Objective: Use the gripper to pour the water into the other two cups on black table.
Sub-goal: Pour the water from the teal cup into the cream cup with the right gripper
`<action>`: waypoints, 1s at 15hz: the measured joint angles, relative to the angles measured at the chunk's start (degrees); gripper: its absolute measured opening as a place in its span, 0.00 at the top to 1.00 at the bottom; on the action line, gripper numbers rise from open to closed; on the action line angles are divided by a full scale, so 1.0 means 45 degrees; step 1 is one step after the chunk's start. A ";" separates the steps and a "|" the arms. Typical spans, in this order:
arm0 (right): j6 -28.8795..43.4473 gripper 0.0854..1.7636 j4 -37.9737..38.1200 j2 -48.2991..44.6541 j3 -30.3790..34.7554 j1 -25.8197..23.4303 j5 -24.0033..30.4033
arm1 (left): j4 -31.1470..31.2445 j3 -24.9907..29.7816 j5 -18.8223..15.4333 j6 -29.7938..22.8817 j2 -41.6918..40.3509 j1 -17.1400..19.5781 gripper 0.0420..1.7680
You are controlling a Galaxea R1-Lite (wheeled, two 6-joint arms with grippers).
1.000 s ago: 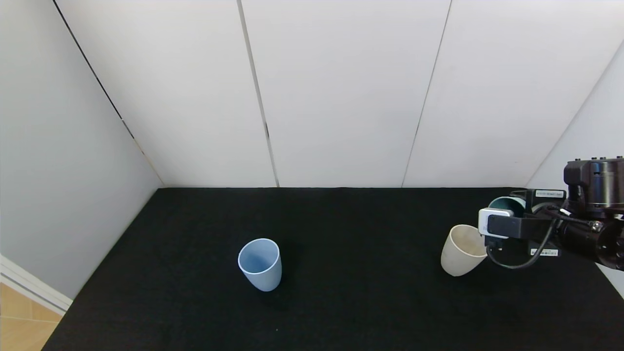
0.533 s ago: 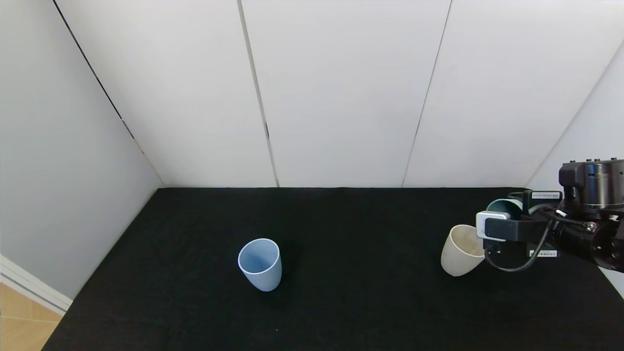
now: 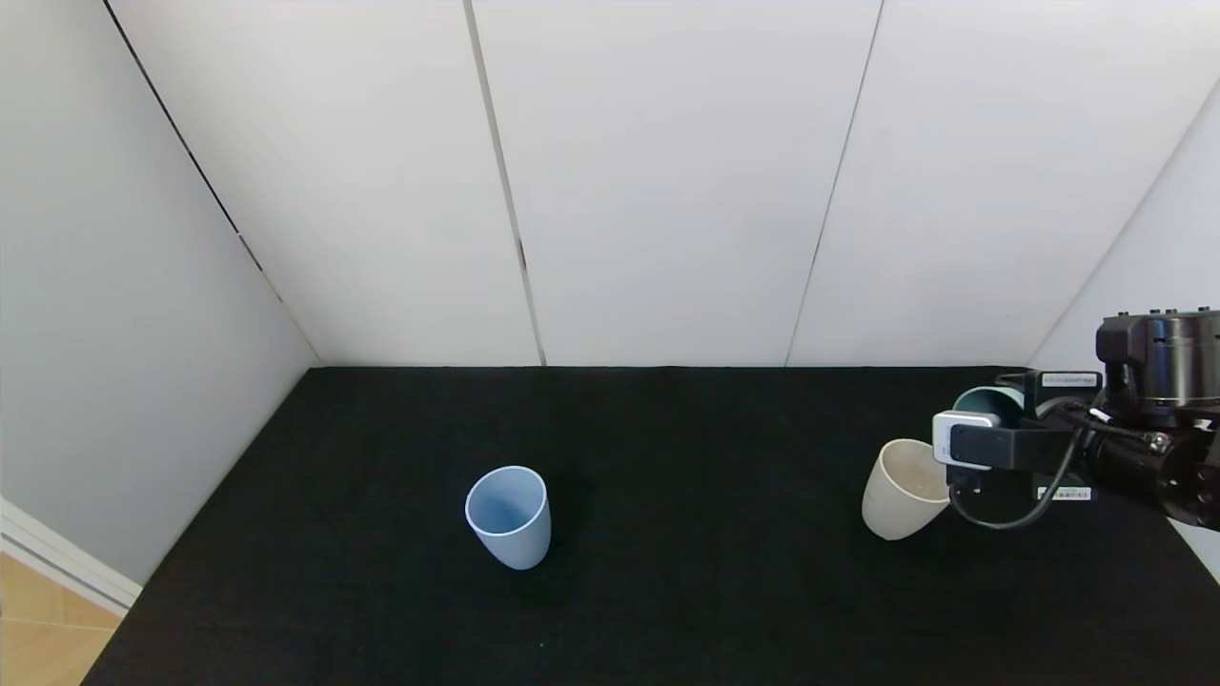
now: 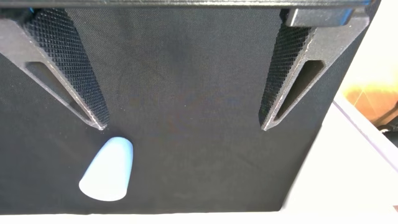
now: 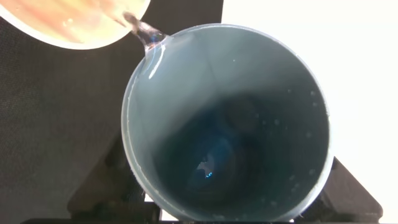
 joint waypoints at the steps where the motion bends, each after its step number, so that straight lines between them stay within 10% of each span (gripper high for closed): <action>1: 0.0030 0.32 0.0016 0.0000 -0.0019 -0.0008 0.0024 | -0.0005 0.0000 0.0005 0.0000 0.0000 0.0000 0.03; 15: 0.6101 0.32 0.0312 -0.0558 -0.0699 0.0940 0.0951 | -0.0005 0.0000 0.0005 0.0000 -0.0005 0.0000 0.03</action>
